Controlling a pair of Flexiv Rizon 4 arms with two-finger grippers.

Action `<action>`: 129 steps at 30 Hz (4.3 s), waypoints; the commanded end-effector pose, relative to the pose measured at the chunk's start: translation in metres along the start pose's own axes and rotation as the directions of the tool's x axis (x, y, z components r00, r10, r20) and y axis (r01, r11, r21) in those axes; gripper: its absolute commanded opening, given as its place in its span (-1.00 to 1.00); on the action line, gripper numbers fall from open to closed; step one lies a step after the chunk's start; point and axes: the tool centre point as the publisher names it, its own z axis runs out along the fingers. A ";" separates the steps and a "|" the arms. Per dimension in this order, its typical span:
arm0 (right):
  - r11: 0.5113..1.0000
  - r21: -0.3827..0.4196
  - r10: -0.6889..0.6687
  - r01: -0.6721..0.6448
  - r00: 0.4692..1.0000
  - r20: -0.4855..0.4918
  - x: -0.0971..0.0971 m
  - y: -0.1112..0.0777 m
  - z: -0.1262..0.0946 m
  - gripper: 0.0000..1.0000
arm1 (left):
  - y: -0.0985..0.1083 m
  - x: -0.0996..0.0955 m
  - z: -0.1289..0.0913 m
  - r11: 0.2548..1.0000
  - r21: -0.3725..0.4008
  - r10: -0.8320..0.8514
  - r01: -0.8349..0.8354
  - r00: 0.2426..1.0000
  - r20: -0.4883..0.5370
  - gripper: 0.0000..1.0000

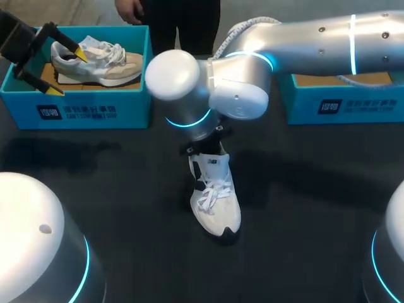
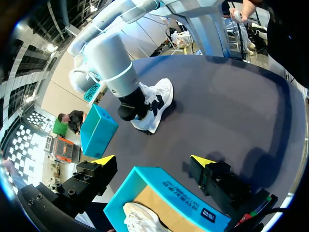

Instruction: Take the shoe out of the shoebox, open the shoe tongue, remove and reinsert the insole, then place the shoe into the shoebox

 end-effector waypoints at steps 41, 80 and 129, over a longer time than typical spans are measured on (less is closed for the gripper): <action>1.000 -0.015 -0.028 0.027 0.999 -0.047 -0.003 0.027 0.018 -1.00 | -0.001 0.000 -0.001 1.000 -0.002 0.000 0.000 1.000 -0.003 1.00; 0.905 0.424 0.084 0.042 0.958 -0.274 0.006 -0.030 -0.077 -0.96 | -0.001 0.000 -0.001 1.000 -0.002 0.000 0.000 1.000 -0.003 1.00; 0.835 0.550 0.131 0.004 0.970 -0.205 0.000 -0.055 -0.116 1.00 | -0.001 0.000 -0.001 1.000 -0.002 0.000 0.000 1.000 -0.003 1.00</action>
